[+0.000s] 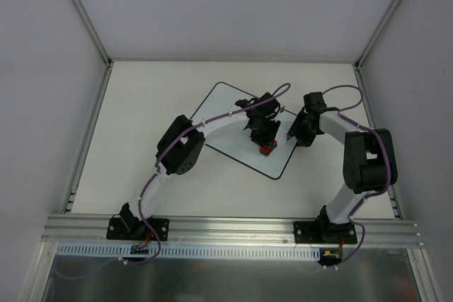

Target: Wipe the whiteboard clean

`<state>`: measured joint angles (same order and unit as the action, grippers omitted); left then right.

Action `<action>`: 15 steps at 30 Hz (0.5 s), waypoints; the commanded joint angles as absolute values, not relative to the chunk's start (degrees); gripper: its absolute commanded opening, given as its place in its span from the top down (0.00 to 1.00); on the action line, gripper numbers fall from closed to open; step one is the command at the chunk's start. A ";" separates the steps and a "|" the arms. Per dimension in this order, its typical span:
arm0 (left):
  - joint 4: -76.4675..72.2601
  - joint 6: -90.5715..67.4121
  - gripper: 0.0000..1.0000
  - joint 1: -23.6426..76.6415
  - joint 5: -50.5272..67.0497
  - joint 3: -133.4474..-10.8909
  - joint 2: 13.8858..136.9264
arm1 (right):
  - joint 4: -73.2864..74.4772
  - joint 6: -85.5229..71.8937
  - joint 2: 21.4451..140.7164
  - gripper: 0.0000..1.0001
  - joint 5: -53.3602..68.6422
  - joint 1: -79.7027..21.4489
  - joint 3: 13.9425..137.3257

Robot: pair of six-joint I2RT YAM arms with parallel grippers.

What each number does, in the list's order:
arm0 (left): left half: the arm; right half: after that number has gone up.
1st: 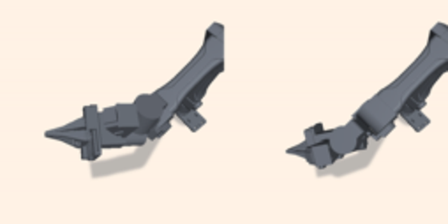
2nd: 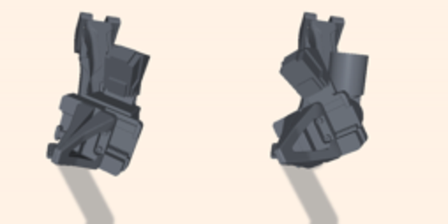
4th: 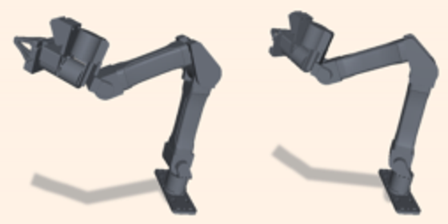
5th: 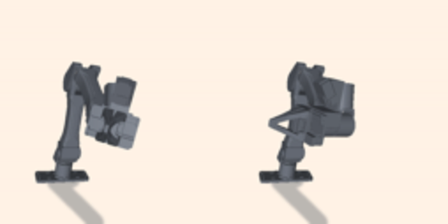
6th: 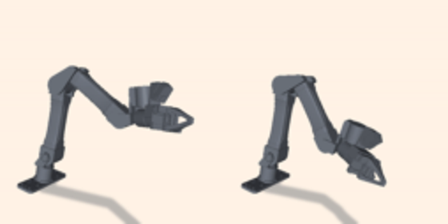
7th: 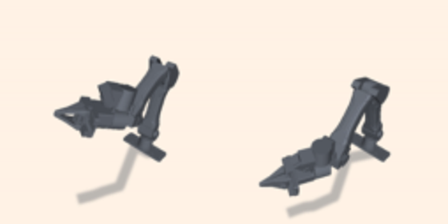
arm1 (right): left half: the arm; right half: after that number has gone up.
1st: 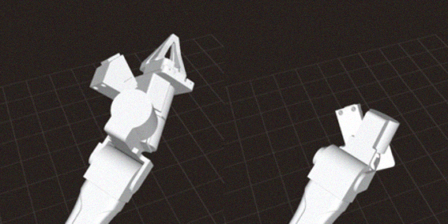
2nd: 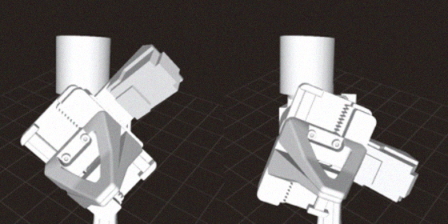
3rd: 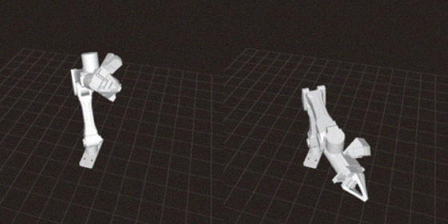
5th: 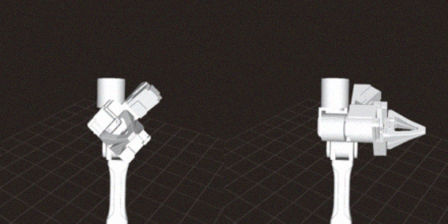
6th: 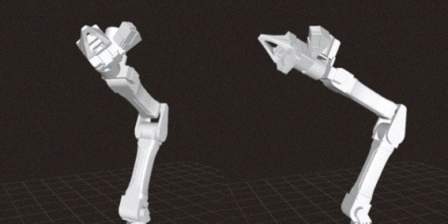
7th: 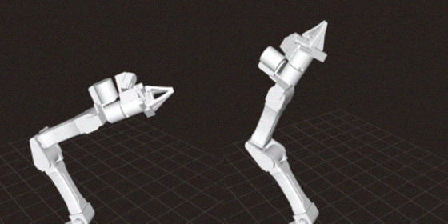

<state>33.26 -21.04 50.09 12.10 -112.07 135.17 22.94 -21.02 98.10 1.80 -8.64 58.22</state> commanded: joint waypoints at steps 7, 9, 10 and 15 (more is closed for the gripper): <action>38.93 -24.96 0.99 35.60 2.21 -102.40 133.59 | 21.80 -22.41 99.23 0.50 4.13 -9.14 58.01; 38.85 -24.61 0.99 34.37 1.50 -102.57 133.85 | 21.80 -22.33 99.23 0.50 4.04 -9.05 57.92; 39.02 -23.91 0.99 34.37 0.80 -103.18 133.94 | 21.80 -22.32 99.23 0.50 4.04 -9.05 57.92; 39.20 -22.77 0.99 38.75 0.35 -105.64 136.31 | 21.80 -22.06 99.14 0.50 4.22 -9.14 57.92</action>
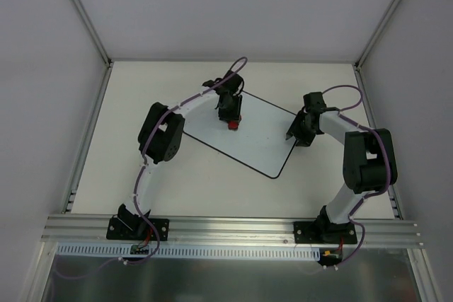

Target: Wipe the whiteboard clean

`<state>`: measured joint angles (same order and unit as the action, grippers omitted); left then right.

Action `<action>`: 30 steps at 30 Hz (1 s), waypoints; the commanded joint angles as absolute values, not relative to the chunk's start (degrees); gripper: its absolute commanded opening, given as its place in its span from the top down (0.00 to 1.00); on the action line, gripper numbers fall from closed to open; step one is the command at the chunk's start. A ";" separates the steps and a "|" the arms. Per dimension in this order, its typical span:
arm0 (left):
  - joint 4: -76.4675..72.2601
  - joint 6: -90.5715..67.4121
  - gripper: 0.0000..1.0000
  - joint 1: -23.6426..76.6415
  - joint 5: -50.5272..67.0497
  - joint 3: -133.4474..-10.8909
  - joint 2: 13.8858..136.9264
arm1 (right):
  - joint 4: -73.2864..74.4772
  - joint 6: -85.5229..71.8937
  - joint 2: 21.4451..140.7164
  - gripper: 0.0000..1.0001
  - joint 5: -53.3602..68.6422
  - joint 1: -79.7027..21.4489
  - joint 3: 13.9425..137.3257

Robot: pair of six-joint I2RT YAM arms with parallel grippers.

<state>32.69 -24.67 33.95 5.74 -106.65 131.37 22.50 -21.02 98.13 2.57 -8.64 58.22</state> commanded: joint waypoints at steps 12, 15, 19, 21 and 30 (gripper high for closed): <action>41.66 -16.61 0.99 51.85 -7.03 -111.09 140.62 | 21.80 -21.71 99.14 0.49 4.57 -9.14 57.92; 42.01 -16.52 0.99 54.31 -6.33 -112.32 140.97 | 21.80 -21.53 99.14 0.50 4.48 -9.14 57.83; 42.01 -16.70 0.99 55.90 -5.45 -113.82 141.24 | 21.80 -21.36 99.14 0.49 4.57 -9.14 57.92; 42.01 -16.70 0.99 56.60 -5.01 -113.73 141.24 | 21.80 -21.27 99.23 0.49 4.66 -9.05 57.92; 41.92 -17.31 1.00 58.62 -5.78 -111.54 139.58 | 21.80 -21.01 99.23 0.49 4.57 -9.32 57.92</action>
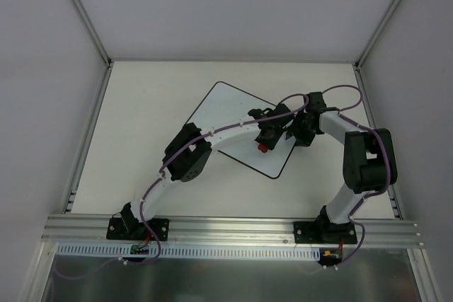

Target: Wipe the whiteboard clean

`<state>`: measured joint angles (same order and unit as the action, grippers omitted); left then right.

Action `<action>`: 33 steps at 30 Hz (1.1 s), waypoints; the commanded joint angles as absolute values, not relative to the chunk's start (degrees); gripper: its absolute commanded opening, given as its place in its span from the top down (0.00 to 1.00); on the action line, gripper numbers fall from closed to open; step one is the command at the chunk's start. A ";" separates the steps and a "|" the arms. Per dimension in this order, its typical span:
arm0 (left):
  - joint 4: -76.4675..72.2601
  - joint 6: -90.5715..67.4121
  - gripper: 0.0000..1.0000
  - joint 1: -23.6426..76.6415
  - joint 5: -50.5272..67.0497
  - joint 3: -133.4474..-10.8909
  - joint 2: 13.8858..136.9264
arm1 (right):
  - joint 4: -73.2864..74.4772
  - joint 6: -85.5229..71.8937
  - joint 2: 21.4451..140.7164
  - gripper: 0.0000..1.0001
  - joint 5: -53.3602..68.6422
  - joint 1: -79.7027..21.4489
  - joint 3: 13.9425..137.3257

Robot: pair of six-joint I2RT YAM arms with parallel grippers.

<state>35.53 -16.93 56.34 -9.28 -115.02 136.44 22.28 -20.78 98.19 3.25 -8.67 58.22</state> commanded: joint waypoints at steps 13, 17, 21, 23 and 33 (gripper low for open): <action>41.75 -21.89 1.00 41.76 -12.56 -98.27 131.93 | 21.80 -21.00 99.05 0.49 4.48 -9.32 57.92; 41.84 -21.18 1.00 37.89 -13.09 -97.38 130.70 | 21.71 -20.74 99.32 0.49 4.48 -9.32 58.01; 42.01 -20.92 1.00 34.37 -11.52 -97.29 129.55 | 21.71 -20.39 99.23 0.49 4.66 -9.32 58.01; 42.01 -19.78 1.00 33.05 -11.16 -98.00 129.64 | 21.62 -20.30 99.23 0.49 4.66 -9.32 58.01; 41.92 -19.43 1.00 27.78 -14.39 -101.07 127.80 | 21.71 -19.07 99.32 0.49 5.01 -9.49 58.10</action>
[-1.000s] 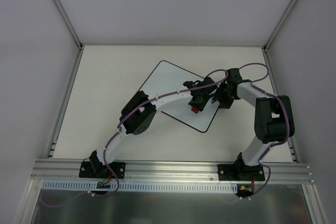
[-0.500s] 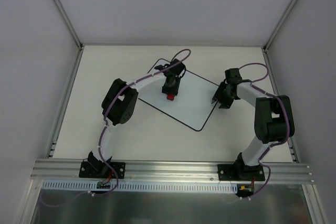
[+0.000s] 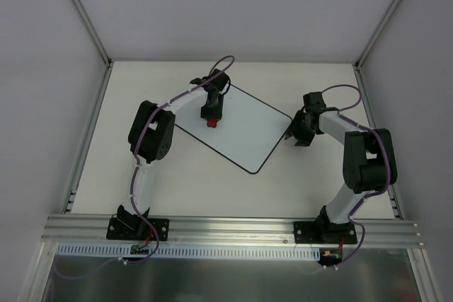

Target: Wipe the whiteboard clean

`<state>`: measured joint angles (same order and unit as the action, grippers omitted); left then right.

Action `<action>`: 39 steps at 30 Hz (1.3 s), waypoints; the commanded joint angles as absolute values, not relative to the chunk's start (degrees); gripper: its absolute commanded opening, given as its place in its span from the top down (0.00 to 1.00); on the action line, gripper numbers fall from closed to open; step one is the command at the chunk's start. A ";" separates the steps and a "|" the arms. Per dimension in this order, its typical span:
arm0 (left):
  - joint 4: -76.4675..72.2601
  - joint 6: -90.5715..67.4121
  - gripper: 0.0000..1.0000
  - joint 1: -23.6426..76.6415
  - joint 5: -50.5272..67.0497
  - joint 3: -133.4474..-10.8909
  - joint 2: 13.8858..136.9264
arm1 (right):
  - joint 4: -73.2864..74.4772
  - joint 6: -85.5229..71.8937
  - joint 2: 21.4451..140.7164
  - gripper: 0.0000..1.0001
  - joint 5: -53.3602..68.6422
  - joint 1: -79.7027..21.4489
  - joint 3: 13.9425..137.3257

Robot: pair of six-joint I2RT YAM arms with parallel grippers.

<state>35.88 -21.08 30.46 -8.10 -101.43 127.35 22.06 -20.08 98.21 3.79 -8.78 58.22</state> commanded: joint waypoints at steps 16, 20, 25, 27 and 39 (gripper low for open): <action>42.01 -11.51 1.00 25.48 -8.89 -116.54 137.10 | 21.71 -13.71 93.87 0.49 5.98 -10.46 55.55; 42.01 -11.34 0.98 26.89 -8.44 -115.75 137.72 | 21.80 -13.62 93.43 0.48 6.50 -10.46 55.20; 42.01 -12.30 0.98 32.50 -6.94 -114.79 137.72 | 21.71 -13.97 93.43 0.48 7.12 -10.46 55.28; 41.92 -12.57 0.98 34.53 -6.42 -114.17 137.64 | 21.80 -13.71 93.43 0.48 7.12 -10.46 55.63; 42.01 -16.87 0.65 36.04 -11.51 -113.82 133.25 | 21.88 -10.90 92.02 0.48 6.77 -10.99 55.20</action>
<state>38.20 -14.74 38.11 -10.61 -114.10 134.98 21.26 -12.36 94.61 6.46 -10.66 55.48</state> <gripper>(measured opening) 0.337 0.523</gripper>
